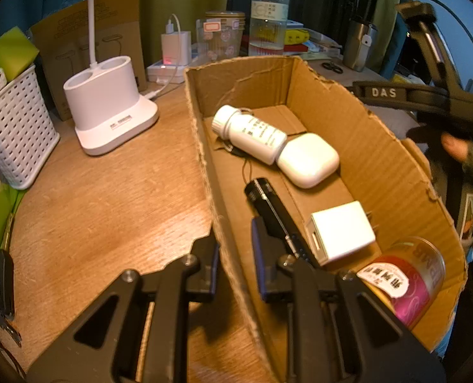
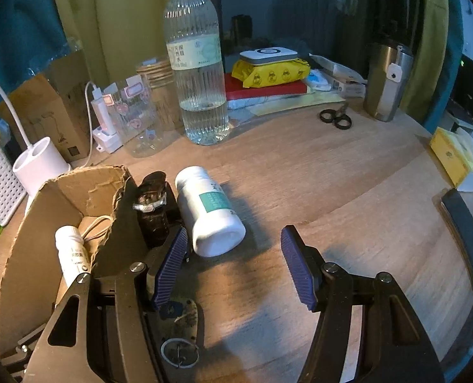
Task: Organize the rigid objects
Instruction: 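Move the right gripper to the large white pill bottle and grasp it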
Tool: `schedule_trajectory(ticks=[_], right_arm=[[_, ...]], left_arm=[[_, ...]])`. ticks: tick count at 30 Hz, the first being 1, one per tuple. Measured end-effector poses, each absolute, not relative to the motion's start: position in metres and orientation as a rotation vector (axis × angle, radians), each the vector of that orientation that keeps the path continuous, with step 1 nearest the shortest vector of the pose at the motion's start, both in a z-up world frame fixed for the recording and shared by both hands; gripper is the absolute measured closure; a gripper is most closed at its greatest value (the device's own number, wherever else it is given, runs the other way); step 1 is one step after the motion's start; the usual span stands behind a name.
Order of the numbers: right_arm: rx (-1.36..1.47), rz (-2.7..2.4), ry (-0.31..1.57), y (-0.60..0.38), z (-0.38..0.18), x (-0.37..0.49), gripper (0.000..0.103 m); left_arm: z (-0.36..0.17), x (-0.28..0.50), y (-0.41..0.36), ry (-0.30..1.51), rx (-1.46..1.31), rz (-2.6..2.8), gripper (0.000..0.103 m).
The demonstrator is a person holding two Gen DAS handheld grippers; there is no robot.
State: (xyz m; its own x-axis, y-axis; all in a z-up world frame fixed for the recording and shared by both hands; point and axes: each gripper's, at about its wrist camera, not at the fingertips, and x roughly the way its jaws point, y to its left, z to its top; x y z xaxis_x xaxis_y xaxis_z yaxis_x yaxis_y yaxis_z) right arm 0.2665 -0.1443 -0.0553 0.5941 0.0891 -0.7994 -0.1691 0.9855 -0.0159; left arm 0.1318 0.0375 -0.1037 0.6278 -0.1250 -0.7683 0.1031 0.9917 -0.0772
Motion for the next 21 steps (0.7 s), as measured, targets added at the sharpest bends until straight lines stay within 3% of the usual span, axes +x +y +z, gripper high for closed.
schedule_trajectory(ticks=[21], right_arm=[[-0.103, 0.21, 0.993, -0.141, -0.077, 0.309, 0.038]], left_arm=[[-0.104, 0.132, 0.038, 0.883, -0.027, -0.13, 0.084]])
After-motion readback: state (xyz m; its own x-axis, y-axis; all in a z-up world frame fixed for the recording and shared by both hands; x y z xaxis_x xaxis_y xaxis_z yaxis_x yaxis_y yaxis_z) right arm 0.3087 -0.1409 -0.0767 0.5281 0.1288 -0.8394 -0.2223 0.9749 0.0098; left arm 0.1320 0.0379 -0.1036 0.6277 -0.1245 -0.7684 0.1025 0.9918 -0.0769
